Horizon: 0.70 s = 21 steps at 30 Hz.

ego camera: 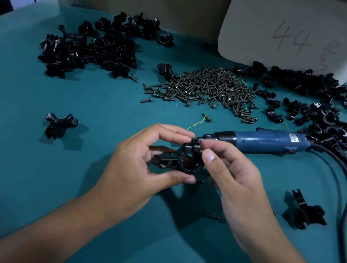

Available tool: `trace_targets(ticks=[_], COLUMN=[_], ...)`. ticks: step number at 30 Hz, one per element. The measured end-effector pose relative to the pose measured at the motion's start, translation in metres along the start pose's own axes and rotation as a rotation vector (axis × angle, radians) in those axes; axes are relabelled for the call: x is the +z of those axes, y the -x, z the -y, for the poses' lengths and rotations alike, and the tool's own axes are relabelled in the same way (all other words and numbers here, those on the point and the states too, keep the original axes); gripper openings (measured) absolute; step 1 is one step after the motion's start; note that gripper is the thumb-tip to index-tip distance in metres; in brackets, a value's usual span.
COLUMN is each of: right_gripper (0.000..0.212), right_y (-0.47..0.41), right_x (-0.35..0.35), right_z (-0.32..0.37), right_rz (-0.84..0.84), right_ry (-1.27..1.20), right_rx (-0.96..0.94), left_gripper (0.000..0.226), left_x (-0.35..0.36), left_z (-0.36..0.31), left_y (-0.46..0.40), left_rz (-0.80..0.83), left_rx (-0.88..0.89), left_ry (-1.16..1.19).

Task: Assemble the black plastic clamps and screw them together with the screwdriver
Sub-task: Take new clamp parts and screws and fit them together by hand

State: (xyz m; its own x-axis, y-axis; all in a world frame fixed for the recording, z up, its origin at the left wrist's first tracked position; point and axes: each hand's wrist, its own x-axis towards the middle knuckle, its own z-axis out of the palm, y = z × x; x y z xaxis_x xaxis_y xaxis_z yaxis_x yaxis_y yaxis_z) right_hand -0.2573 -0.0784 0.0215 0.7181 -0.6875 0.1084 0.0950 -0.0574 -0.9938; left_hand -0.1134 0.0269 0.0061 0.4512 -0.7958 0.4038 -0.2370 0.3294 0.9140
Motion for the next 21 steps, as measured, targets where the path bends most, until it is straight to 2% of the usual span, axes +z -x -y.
trace_targets(ticks=[4, 7, 14, 21], right_gripper=[0.018, 0.016, 0.026, 0.026], right_y=[0.0009, 0.0010, 0.0022, 0.0036], right_x=[-0.0007, 0.0003, 0.0008, 0.0025], right_z=[-0.0006, -0.0001, 0.0016, 0.0034], right_rz=[-0.015, -0.026, -0.037, -0.032], right_ry=[-0.017, -0.015, 0.012, 0.012], right_rx=[0.016, 0.017, -0.005, -0.001], left_gripper=[0.049, 0.051, 0.052, 0.066], left_x=[0.0004, 0.0008, 0.0000, -0.0013], left_z=[-0.0007, -0.0018, -0.0008, -0.0008], left_y=[0.0008, 0.0002, -0.0016, -0.0005], left_rz=[0.004, -0.026, -0.068, -0.087], left_rx=[-0.042, 0.006, 0.077, -0.008], left_ry=[0.022, -0.068, -0.177, -0.127])
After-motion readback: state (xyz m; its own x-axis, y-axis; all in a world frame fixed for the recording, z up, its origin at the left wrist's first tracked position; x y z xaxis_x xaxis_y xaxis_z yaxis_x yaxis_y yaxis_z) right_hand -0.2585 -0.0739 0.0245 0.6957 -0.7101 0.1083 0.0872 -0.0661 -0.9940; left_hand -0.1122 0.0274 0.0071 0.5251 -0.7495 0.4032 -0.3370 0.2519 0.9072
